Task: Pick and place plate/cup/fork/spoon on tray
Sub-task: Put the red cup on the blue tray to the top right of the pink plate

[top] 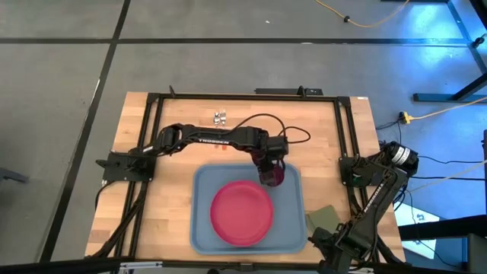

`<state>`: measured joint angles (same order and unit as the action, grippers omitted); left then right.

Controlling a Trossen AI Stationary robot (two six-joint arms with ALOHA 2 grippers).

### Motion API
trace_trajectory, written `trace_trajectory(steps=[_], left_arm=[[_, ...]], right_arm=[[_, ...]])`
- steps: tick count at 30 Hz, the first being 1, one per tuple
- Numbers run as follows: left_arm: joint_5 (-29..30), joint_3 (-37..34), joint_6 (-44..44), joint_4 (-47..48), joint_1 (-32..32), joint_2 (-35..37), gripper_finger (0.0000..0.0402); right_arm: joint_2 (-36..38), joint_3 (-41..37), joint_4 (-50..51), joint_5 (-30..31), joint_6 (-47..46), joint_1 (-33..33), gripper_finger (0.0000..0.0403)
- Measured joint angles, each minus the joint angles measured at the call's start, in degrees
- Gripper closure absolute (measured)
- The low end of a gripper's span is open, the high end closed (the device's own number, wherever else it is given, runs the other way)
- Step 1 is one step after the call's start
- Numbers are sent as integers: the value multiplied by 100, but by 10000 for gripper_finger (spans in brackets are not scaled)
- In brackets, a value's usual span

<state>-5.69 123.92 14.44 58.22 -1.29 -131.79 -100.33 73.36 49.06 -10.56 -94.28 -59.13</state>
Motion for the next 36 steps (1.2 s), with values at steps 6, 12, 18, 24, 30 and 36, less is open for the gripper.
trace_trajectory(steps=[6,12,18,24,30,36], left_arm=[[17,0,-1,-6,-73,0,327],[13,2,2,-155,-173,72,327],[-382,7,118,-346,-244,319,327],[-1026,14,151,349,-228,607,327],[-400,9,18,2008,-82,721,330],[926,-306,-272,1976,270,603,376]], right_arm=[[0,0,0,-1,0,0,370],[0,0,1,-1,0,0,370],[0,0,2,-1,0,-2,370],[2,-2,-24,30,0,-70,370],[4,-2,-25,45,1,-110,370],[4,-2,4,106,2,-114,370]])
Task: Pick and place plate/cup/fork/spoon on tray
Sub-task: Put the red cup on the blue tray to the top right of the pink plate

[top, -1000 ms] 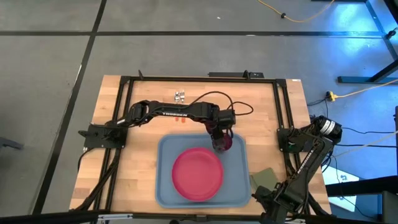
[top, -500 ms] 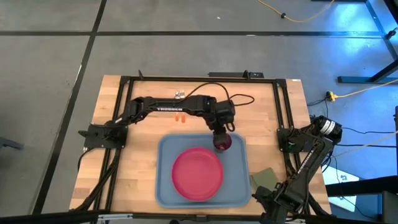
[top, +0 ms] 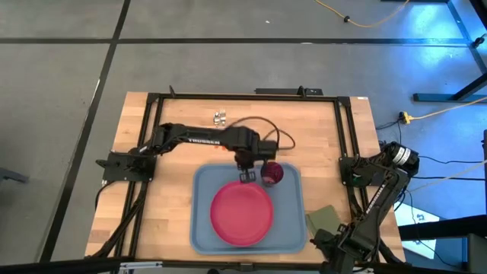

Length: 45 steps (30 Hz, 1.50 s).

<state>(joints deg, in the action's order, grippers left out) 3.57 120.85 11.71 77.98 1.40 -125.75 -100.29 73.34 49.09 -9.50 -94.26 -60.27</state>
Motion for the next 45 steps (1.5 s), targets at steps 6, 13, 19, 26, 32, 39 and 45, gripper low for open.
trace_trajectory(steps=[6,13,19,26,32,39,45], left_arm=[[324,-477,-46,-735,193,4,397],[847,-588,-33,-1326,323,4,400],[738,-588,-33,-1802,356,7,401],[510,-588,-27,-1934,394,7,401],[372,-592,-27,-2190,494,-95,401],[294,-588,-29,-2311,532,-176,401],[245,-588,-31,-2678,530,-177,401]], right_arm=[[-2,0,-21,-2,0,0,370],[-2,0,-28,-4,0,2,370],[-2,0,-53,-6,-2,2,370],[-2,0,-67,-8,-2,2,370],[-2,0,-74,-16,-2,4,370],[-2,0,-155,-21,-2,4,370],[-2,0,-161,-21,-2,4,370]])
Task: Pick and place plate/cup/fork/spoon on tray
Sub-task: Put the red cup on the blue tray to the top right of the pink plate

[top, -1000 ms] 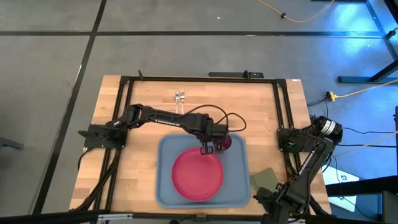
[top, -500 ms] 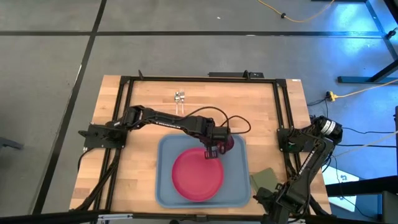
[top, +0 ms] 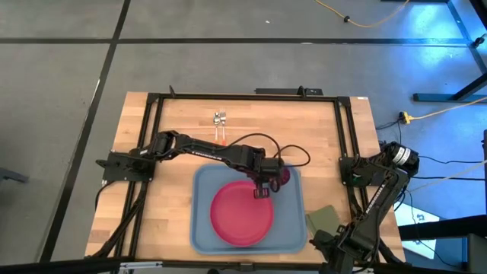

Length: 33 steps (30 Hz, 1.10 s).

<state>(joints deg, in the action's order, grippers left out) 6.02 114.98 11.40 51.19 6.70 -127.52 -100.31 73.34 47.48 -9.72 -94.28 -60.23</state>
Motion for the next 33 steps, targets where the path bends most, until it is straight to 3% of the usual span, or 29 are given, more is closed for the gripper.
trace_trajectory(steps=[8,13,18,33], left_arm=[[-62,0,-89,331,7,0,401],[663,0,-327,526,-52,0,401],[954,0,-452,315,-149,0,401],[283,0,-431,-307,-22,0,401]], right_arm=[[-2,0,0,-63,-2,0,370],[-2,2,-8,-90,-2,0,370],[-2,2,-11,-92,-2,0,370],[-4,2,-13,-105,-2,0,370]])
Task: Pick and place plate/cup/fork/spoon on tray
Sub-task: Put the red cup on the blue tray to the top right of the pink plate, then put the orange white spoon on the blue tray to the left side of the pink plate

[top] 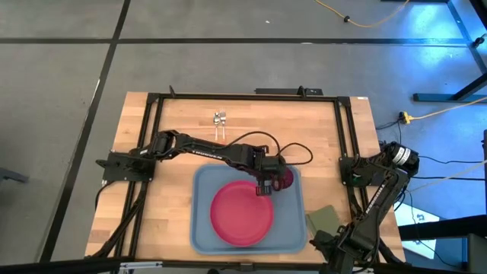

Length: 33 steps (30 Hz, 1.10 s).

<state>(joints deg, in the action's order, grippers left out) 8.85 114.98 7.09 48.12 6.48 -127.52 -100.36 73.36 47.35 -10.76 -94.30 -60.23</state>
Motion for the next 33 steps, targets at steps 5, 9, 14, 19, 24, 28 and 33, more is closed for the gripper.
trace_trajectory(steps=[5,9,14,19,24,28,33], left_arm=[[-69,0,5,-27,50,0,401],[-87,0,20,-31,71,0,401],[-235,0,20,-60,105,0,401],[-202,-2,-208,653,53,89,401],[539,177,-44,2118,-13,280,401],[1522,498,346,3694,11,330,401],[1723,380,304,4133,-2,492,401]], right_arm=[[0,1,0,0,-1,0,370],[0,2,0,0,0,0,370],[0,4,-2,0,0,0,370],[0,4,-9,-105,-2,0,370],[0,4,-43,-143,-2,-2,370],[-2,4,-85,-104,-2,0,370],[-2,4,-79,236,2,-2,370]])
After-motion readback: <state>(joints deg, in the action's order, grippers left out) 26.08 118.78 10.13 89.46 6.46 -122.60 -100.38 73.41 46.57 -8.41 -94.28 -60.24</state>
